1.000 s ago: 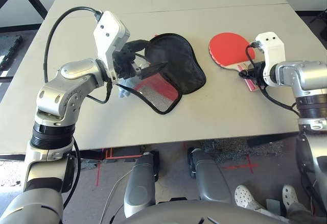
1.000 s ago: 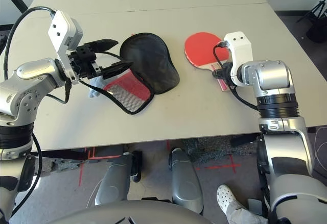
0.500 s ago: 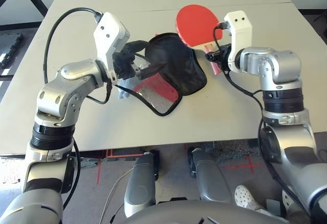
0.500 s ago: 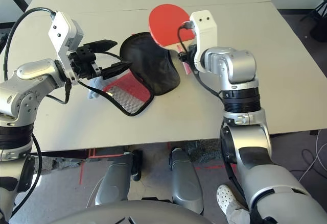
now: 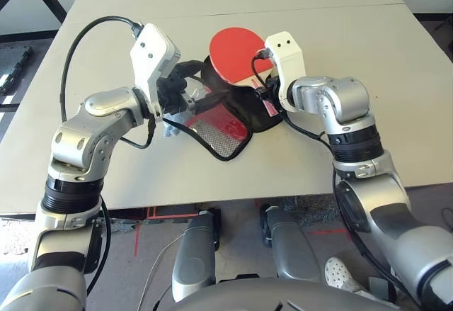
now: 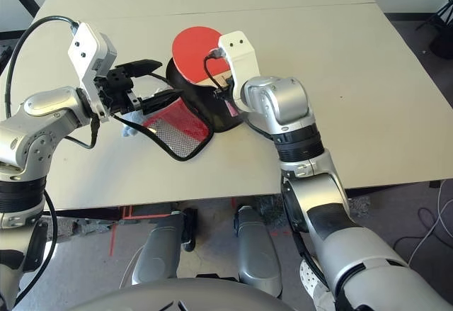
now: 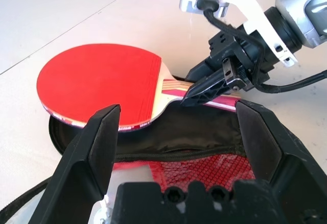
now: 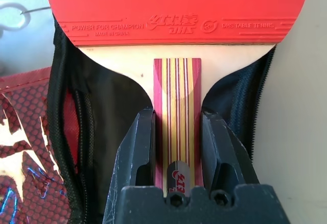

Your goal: Store the ping-pong paddle in its case and zip it.

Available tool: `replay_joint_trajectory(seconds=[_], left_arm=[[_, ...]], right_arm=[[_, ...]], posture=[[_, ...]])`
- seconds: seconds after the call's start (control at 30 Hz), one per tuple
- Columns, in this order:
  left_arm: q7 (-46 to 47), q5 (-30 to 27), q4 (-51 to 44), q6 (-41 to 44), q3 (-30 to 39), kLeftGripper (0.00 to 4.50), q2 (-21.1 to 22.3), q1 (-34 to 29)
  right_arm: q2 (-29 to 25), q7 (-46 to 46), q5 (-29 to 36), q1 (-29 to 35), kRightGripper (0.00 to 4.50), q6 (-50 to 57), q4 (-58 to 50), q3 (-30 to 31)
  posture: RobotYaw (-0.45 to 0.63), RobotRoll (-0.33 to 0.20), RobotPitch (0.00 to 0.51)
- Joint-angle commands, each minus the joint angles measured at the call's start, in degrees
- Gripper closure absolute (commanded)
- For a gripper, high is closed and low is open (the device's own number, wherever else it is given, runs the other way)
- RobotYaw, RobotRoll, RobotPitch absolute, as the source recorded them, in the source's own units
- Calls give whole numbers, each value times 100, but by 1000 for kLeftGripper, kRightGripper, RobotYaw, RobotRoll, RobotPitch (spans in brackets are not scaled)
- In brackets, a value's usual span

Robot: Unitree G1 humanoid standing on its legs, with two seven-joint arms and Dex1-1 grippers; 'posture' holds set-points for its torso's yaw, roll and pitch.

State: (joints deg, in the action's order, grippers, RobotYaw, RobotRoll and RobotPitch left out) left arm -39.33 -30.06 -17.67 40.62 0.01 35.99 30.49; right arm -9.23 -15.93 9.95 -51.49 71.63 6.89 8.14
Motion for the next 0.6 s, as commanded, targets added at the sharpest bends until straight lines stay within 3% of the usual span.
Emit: replay_joint_trajectory(seconds=[0.03,0.6], left_arm=[[29,11,-151,55,5,0,-27,-102],[51,48,-140,50,-36,0,-57,-66]], right_arm=[[5,-23,-54,-128,3418,-64,153,98],[100,-193,-81,-305,3418,-406,941,203]], posture=[[85,0,202],[93,0,202]])
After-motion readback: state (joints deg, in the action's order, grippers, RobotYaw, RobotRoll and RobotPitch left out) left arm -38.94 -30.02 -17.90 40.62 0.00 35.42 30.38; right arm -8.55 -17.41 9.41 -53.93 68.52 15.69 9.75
